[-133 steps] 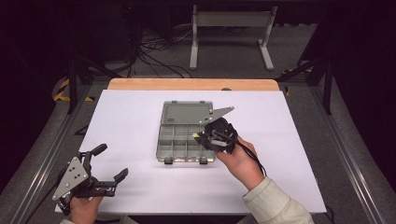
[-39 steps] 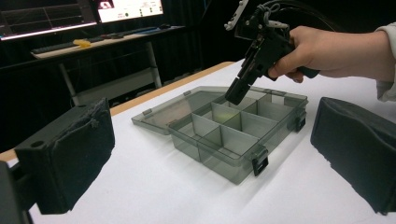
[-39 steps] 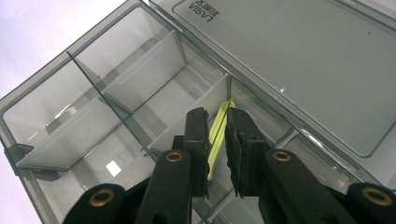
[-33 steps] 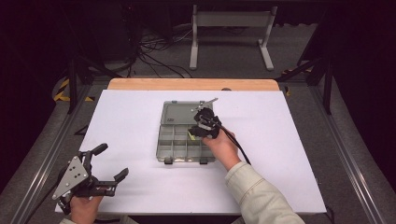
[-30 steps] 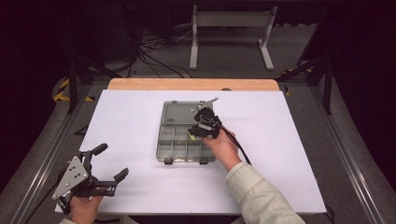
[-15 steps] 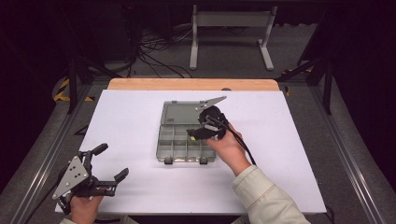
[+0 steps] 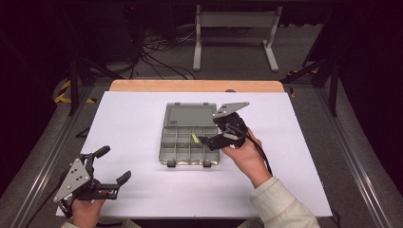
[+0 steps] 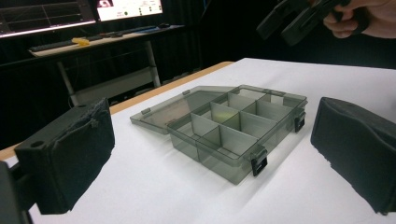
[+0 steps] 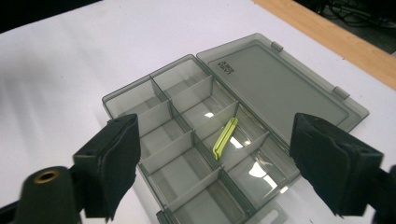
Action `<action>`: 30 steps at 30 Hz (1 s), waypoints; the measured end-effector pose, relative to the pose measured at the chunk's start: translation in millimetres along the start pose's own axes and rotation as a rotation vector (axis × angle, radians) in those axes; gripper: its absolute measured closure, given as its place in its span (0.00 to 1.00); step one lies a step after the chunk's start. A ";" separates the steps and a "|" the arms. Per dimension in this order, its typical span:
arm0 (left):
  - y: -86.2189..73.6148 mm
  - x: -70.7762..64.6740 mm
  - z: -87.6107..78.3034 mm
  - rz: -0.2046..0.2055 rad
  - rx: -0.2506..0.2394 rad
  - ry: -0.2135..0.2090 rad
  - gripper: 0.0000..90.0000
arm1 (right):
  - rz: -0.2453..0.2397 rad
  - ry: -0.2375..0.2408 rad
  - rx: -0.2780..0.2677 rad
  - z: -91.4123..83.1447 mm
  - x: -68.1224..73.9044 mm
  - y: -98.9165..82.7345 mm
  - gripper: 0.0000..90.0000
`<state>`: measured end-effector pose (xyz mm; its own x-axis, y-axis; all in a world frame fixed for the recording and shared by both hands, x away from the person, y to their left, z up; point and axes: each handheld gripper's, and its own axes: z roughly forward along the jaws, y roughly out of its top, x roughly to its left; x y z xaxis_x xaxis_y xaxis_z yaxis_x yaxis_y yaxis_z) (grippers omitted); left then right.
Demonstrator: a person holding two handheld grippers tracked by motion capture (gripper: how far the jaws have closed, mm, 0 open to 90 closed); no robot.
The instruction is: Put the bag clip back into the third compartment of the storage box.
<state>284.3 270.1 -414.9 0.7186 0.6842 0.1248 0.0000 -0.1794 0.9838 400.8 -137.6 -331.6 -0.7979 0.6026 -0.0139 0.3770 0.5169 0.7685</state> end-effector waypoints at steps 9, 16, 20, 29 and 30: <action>0.1 0.0 0.6 -0.009 -0.008 0.003 0.00 | -0.019 -0.026 -0.081 -32.3 -2.6 -14.6 0.05; 0.0 0.4 0.2 -0.011 -0.011 0.003 0.00 | -0.002 -0.045 -0.136 -54.7 -9.6 -35.8 0.02; 0.1 0.3 0.3 -0.012 -0.011 0.002 0.00 | -0.013 -0.033 -0.179 -63.8 -14.6 -47.0 0.01; 0.2 0.3 -0.2 -0.013 -0.013 0.003 0.00 | -0.045 -0.072 -0.219 -80.2 -17.4 -73.2 0.00; 0.3 0.3 -0.2 -0.013 -0.013 0.004 0.00 | -0.047 -0.078 -0.229 -82.0 -17.4 -76.8 0.00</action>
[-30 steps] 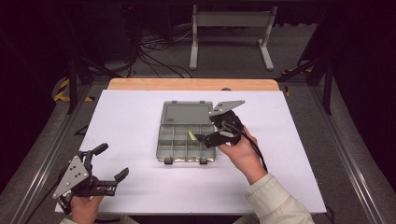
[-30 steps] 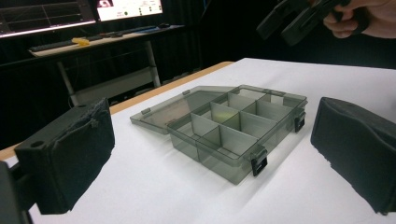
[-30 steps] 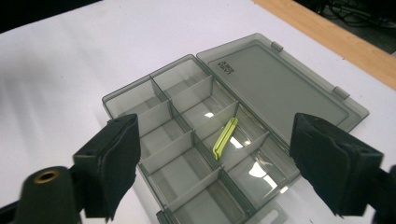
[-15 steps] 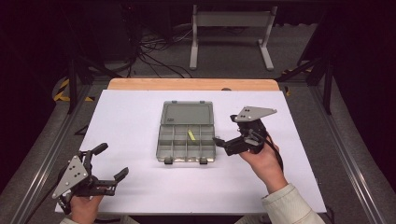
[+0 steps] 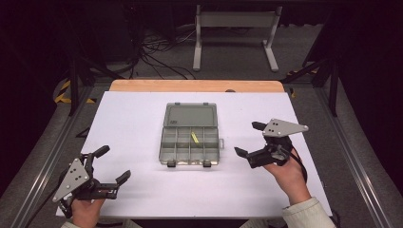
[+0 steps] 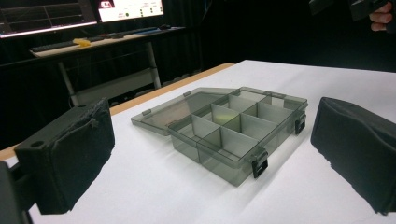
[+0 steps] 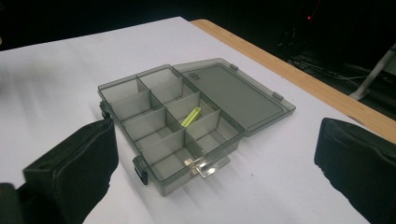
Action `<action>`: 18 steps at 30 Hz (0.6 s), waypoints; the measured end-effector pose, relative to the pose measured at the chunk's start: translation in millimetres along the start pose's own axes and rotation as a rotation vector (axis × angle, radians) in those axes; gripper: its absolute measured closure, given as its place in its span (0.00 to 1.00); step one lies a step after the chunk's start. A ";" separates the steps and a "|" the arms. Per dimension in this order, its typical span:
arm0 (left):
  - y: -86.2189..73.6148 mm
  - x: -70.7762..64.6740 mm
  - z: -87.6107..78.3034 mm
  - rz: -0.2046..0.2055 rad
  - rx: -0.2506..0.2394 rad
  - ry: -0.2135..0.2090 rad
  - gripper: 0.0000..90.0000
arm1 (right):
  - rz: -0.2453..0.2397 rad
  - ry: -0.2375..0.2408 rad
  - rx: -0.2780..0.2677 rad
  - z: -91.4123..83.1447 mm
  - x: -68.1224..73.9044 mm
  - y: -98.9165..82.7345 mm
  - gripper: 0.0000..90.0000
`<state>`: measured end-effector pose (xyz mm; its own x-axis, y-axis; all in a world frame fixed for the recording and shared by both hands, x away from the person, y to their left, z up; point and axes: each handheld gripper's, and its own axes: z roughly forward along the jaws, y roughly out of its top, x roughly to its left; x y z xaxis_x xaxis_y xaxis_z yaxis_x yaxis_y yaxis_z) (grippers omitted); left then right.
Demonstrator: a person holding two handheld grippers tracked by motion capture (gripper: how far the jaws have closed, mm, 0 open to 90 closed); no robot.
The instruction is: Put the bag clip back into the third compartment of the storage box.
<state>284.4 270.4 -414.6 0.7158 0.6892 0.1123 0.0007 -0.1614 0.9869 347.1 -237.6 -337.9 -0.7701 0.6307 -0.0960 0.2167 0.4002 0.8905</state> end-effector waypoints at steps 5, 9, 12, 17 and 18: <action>0.0 -0.2 0.1 0.000 -0.001 0.001 0.00 | -0.020 -0.018 -0.073 -11.8 3.1 -12.0 0.00; 0.1 -0.3 -0.2 0.000 0.000 0.001 0.00 | -0.009 -0.034 -0.113 -19.7 4.6 -22.5 0.00; 0.2 -0.2 -0.1 0.004 0.001 0.000 0.00 | 0.002 -0.032 -0.143 -24.4 4.7 -31.5 0.00; 0.2 -0.2 -0.1 0.004 0.001 0.000 0.00 | 0.009 -0.049 -0.196 -34.4 5.7 -47.0 0.00; 0.2 -0.2 -0.1 0.004 0.001 0.000 0.00 | 0.012 -0.051 -0.203 -36.1 5.6 -49.7 0.00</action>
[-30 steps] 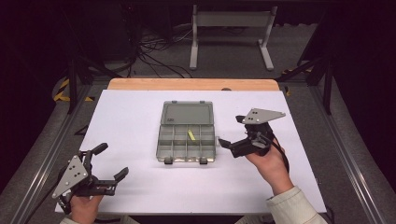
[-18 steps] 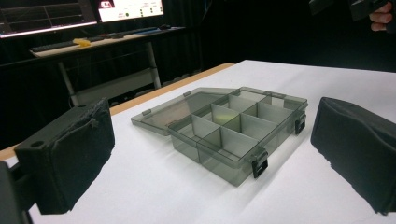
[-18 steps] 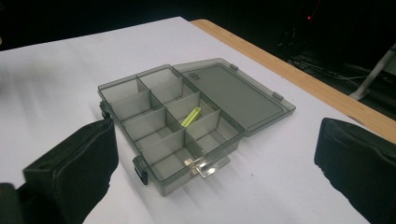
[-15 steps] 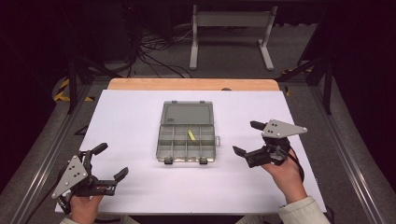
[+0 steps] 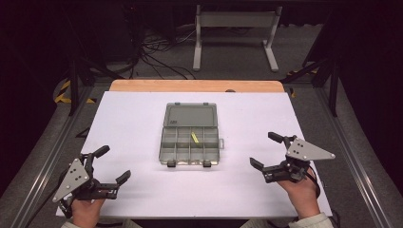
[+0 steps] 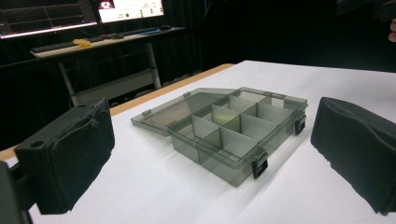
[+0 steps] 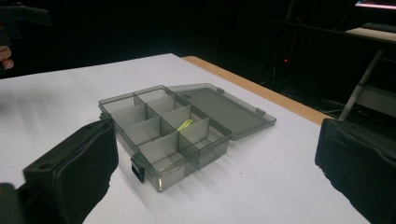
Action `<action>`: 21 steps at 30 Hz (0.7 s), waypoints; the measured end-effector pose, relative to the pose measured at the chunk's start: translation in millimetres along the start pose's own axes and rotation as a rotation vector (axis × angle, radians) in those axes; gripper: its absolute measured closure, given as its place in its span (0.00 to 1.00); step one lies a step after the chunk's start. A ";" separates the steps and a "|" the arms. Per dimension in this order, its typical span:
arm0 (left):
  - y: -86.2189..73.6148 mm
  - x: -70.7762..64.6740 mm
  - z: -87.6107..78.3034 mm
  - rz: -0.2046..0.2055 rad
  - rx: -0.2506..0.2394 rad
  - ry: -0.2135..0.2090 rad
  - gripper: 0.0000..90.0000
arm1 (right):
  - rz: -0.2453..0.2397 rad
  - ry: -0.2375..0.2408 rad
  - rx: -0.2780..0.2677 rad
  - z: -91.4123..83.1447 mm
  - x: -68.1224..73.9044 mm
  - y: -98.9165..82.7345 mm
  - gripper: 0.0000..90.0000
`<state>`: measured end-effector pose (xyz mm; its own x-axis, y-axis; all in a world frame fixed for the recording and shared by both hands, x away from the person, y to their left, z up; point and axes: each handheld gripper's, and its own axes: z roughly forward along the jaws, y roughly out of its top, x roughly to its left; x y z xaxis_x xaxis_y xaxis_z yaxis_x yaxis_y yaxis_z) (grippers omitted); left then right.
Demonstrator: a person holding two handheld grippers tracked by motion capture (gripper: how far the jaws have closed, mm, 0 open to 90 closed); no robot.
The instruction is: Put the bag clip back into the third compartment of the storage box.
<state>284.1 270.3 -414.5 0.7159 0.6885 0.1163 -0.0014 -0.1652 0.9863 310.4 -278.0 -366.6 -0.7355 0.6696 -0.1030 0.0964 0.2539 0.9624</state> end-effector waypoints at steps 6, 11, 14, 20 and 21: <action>0.0 -0.2 0.2 -0.003 -0.002 0.000 0.00 | 0.013 -0.012 -0.005 -7.4 -0.3 -11.8 0.00; 0.1 -0.1 -0.1 0.000 0.000 -0.001 0.00 | 0.024 -0.018 -0.027 -14.5 -0.7 -23.4 0.01; -0.3 0.0 -0.1 -0.006 -0.003 0.000 0.00 | 0.038 -0.013 -0.033 -17.2 -0.1 -33.0 0.01; -1.4 0.0 1.1 0.006 0.012 -0.003 0.03 | 0.052 -0.022 -0.033 -18.5 0.3 -45.3 0.01; -1.6 -0.3 1.2 0.001 0.007 -0.001 0.03 | 0.057 -0.022 -0.036 -19.1 0.0 -47.2 0.01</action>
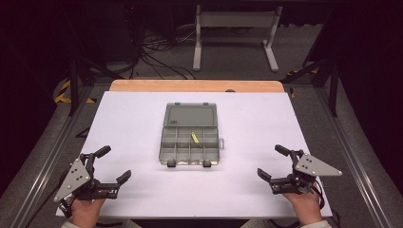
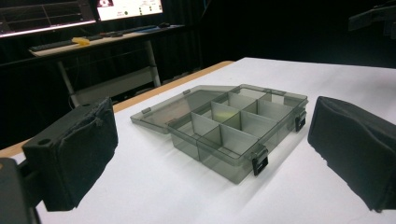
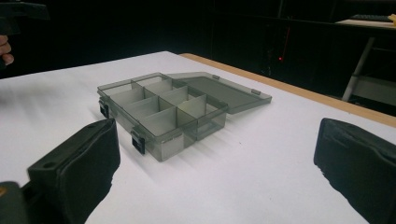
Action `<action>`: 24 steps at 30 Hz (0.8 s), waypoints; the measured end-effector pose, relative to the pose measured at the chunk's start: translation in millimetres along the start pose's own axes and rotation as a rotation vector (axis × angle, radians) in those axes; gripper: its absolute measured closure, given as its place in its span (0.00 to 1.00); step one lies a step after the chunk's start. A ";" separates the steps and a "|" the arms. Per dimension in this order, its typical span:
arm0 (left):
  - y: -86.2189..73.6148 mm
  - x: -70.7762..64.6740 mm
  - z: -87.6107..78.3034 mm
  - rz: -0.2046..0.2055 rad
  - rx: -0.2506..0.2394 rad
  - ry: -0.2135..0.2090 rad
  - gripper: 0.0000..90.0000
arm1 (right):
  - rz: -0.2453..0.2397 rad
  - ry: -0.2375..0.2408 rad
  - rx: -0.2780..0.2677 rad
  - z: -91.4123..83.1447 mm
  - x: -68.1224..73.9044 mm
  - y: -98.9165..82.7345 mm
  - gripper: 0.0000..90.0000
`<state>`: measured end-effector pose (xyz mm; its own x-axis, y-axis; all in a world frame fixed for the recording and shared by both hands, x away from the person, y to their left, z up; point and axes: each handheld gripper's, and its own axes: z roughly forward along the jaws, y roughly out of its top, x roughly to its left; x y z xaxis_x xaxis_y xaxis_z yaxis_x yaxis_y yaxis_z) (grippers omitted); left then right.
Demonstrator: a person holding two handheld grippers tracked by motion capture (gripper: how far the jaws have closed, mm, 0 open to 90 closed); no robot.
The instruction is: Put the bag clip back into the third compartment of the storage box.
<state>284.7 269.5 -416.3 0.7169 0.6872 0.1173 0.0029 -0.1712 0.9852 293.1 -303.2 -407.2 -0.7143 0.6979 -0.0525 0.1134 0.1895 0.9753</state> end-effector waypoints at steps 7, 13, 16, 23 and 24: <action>-1.4 0.3 -0.5 -0.003 -0.016 -0.005 0.03 | 0.015 -0.009 0.011 -2.9 0.7 -13.8 0.01; -3.1 2.1 -0.6 -0.015 -0.020 -0.009 0.04 | 0.026 -0.024 0.025 -1.7 1.8 -25.0 0.00; -3.6 3.0 -0.4 -0.014 -0.019 -0.008 0.03 | 0.032 -0.024 0.052 -0.1 2.9 -31.9 0.00; -6.9 4.7 3.1 -0.017 -0.004 -0.024 0.02 | 0.052 -0.015 0.082 7.1 5.5 -41.6 0.00; -7.5 5.3 3.3 -0.020 -0.007 -0.025 0.02 | 0.059 -0.013 0.087 8.3 5.7 -42.7 0.00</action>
<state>290.8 272.1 -423.4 0.7340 0.6725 0.0944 0.0127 -0.1526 0.9882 289.8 -301.6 -450.9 -0.6957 0.7184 0.0007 0.2145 0.2068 0.9546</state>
